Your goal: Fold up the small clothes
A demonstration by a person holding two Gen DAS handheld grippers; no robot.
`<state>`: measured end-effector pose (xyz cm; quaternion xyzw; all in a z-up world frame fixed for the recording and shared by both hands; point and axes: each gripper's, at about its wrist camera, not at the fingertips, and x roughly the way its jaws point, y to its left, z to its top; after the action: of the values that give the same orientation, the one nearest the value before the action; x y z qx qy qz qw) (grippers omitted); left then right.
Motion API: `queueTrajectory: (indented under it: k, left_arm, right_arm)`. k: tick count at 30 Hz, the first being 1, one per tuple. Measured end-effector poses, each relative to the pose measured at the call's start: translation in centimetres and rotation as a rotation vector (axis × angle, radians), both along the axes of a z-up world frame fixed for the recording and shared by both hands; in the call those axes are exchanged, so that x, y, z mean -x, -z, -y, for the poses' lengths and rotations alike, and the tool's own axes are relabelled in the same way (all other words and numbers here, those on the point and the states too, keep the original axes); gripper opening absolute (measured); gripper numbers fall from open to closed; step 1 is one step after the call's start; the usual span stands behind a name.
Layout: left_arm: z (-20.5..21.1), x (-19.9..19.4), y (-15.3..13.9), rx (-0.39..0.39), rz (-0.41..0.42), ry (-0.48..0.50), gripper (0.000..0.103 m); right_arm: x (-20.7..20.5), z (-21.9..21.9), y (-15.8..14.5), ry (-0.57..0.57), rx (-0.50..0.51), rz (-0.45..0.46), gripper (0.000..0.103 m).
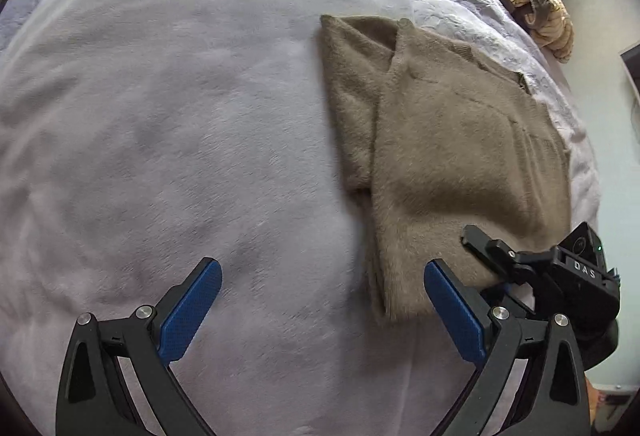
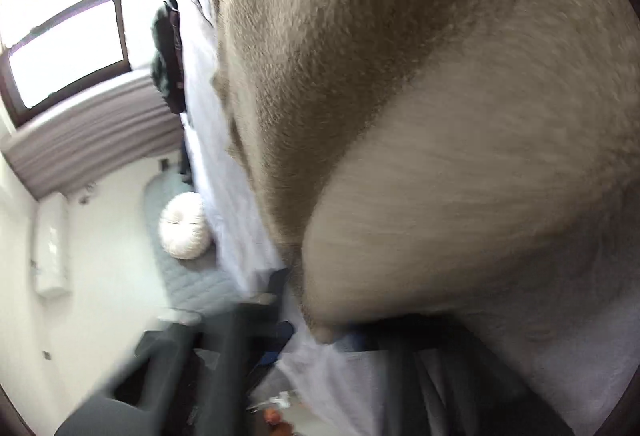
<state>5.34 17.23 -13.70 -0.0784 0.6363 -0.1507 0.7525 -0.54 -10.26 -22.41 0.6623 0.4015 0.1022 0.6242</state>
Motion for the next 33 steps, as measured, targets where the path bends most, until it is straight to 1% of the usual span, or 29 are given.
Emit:
queueTrajectory:
  k: [1, 3, 5, 6, 8, 13, 17, 19, 20, 22, 23, 24, 25, 26, 27, 29, 31, 33]
  left_arm:
    - [0.1, -0.7, 0.1, 0.054, -0.019, 0.0, 0.102]
    - [0.1, -1.6, 0.5, 0.151, -0.055, -0.017, 0.102]
    - [0.4, -3.1, 1.4, 0.282, -0.113, -0.037, 0.102]
    - [0.8, -4.0, 1.9, 0.334, -0.143, -0.035, 0.102]
    - [1.8, -5.3, 2.6, 0.382, -0.168, -0.022, 0.101]
    - [5.5, -7.7, 3.7, 0.432, -0.193, 0.041, 0.102]
    - [8.0, -8.4, 3.3, 0.422, -0.174, 0.06, 0.102]
    - [9.0, -8.6, 3.2, 0.394, -0.161, 0.068, 0.101]
    - [9.5, -8.7, 3.2, 0.374, -0.152, 0.072, 0.099]
    - [10.0, -8.8, 3.3, 0.316, -0.134, 0.082, 0.071]
    - [10.2, -8.8, 3.4, 0.276, -0.126, 0.086, 0.063]
    - [10.2, -8.7, 3.3, 0.25, -0.115, 0.092, 0.044]
    - [10.2, -8.7, 3.3, 0.241, -0.105, 0.103, 0.032]
    - [10.3, -8.7, 3.1, 0.256, -0.099, 0.105, 0.032]
    - [10.2, -8.7, 2.9, 0.255, -0.089, 0.101, 0.03]
    - [10.6, -8.4, 1.9, 0.239, -0.044, 0.107, 0.03]
    - [10.9, -8.1, 0.8, 0.228, -0.009, 0.108, 0.03]
    - [11.4, -7.7, -0.6, 0.24, 0.027, 0.099, 0.03]
  right_arm:
    - [0.0, 0.3, -0.6, -0.003, -0.019, 0.037, 0.01]
    - [-0.3, 0.3, -1.8, -0.04, 0.011, 0.068, 0.01]
    - [-0.7, 0.8, -3.1, -0.083, 0.043, 0.095, 0.01]
    - [-1.0, 0.9, -3.6, -0.096, 0.051, 0.108, 0.01]
    - [-1.4, 1.1, -4.6, -0.126, 0.078, 0.129, 0.01]
    - [-2.4, 1.1, -5.9, -0.182, 0.118, 0.152, 0.01]
    - [-2.3, 1.2, -5.9, -0.222, 0.136, 0.132, 0.01]
    - [-1.9, 0.8, -5.7, -0.29, 0.183, 0.084, 0.014]
    - [-1.6, 0.7, -5.7, -0.342, 0.205, 0.056, 0.014]
    - [-0.8, 0.6, -6.4, -0.444, 0.263, 0.019, 0.014]
    - [-0.1, 0.9, -7.0, -0.485, 0.313, 0.016, 0.014]
    - [0.4, 1.4, -7.8, -0.503, 0.361, 0.02, 0.014]
    - [0.7, 2.2, -8.7, -0.504, 0.42, 0.027, 0.014]
    - [0.9, 3.3, -9.8, -0.482, 0.5, 0.037, 0.014]
    - [0.7, 4.3, -10.6, -0.454, 0.565, 0.042, 0.014]
    - [-0.3, 6.4, -11.8, -0.383, 0.697, 0.042, 0.014]
    - [-2.0, 7.8, -11.6, -0.349, 0.769, 0.034, 0.011]
    - [-3.9, 8.5, -9.8, -0.371, 0.806, 0.005, 0.011]
